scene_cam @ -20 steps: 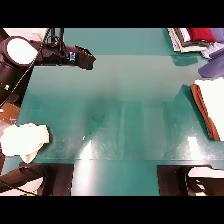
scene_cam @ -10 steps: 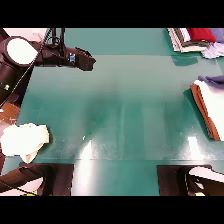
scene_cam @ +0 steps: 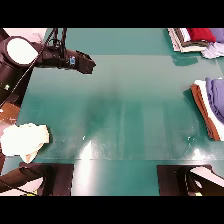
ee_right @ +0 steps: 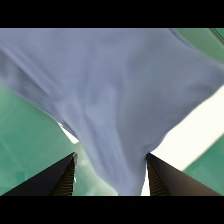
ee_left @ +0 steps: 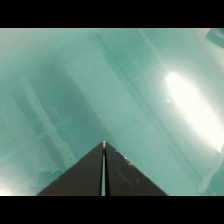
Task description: Fold the shirts.
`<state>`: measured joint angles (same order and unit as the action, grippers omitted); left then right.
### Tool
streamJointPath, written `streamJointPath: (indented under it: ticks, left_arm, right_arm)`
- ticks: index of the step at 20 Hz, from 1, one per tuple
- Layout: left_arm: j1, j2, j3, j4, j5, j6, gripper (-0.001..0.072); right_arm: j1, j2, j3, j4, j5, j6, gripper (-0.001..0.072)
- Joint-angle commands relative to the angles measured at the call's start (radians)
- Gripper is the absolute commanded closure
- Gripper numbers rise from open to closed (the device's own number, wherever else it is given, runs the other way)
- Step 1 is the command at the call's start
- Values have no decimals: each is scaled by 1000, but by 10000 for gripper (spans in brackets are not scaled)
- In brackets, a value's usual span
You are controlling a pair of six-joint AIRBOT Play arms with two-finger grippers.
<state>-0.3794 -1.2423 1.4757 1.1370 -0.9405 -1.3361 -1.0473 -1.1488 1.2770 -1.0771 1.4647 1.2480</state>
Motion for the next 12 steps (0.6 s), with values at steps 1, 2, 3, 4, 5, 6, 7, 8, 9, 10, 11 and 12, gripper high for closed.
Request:
streamJointPath:
  ticks: [1, 2, 3, 4, 5, 6, 7, 8, 9, 10, 11, 12]
  left_arm:
    - [0, 0, 0, 0, -4, 1, 680]
    - [0, 0, 0, 0, -5, 1, 680]
    - [0, 0, 0, 0, -6, 1, 680]
    - [0, 0, 0, 0, -7, 1, 680]
    - [0, 0, 0, 0, -12, 1, 680]
    - [0, 0, 0, 0, -13, 0, 680]
    - [0, 0, 0, 0, -13, 1, 680]
    - [0, 0, 0, 0, -13, 1, 680]
    - [0, 0, 0, 0, -13, 1, 680]
    - [0, 0, 0, 0, -16, 0, 680]
    - [0, 0, 0, 0, -28, 0, 680]
    - [0, 0, 0, -1, -35, 0, 680]
  right_arm:
    - [-36, 39, -39, -8, -6, 35, 203]
    - [-21, 50, -39, 13, -10, 39, 203]
    - [0, 62, -39, 10, -17, 41, 204]
    - [20, 77, -39, -10, -29, 43, 204]
    - [29, 93, -38, -55, -40, 54, 204]
    - [29, 112, -39, -122, -53, 122, 204]
    - [28, 125, -39, -135, -60, 174, 204]
    - [28, 135, -39, -113, -68, 197, 205]
    - [34, 142, -39, -48, -68, 200, 205]
    - [55, 145, -39, 29, -69, 200, 206]
    - [90, 146, -39, 99, -69, 200, 206]
    - [136, 146, -39, 155, -70, 200, 208]
